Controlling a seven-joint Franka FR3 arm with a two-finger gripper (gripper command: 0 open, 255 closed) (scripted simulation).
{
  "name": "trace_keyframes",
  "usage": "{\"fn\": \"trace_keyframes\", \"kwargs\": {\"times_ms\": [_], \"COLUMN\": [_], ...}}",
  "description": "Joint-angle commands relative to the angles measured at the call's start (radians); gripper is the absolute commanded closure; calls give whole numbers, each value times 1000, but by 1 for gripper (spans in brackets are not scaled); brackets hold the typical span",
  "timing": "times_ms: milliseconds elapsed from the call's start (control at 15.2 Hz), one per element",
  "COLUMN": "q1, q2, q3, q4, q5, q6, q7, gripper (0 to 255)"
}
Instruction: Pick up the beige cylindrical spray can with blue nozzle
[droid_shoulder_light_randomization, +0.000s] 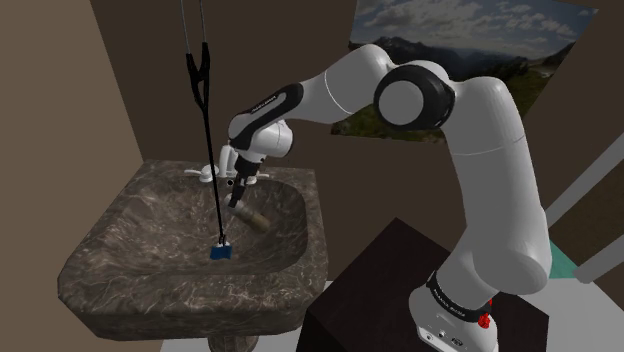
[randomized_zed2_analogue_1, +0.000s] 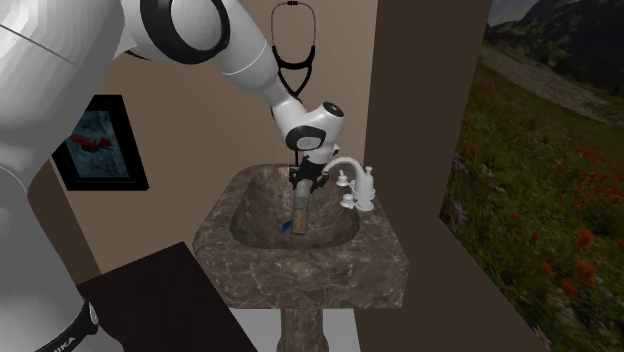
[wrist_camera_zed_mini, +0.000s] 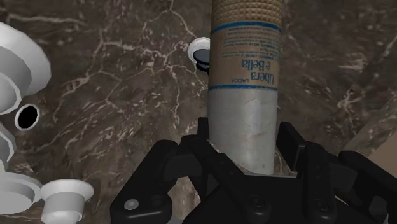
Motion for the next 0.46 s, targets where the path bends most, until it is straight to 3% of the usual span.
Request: {"fn": "trace_keyframes", "kwargs": {"times_ms": [0, 396], "q1": [2, 6], "q2": [-23, -63], "q3": [-3, -10], "q4": [-6, -12], "q5": [-5, -18], "q6": [-15, -45], "q7": [10, 32], "gripper": [255, 255]}}
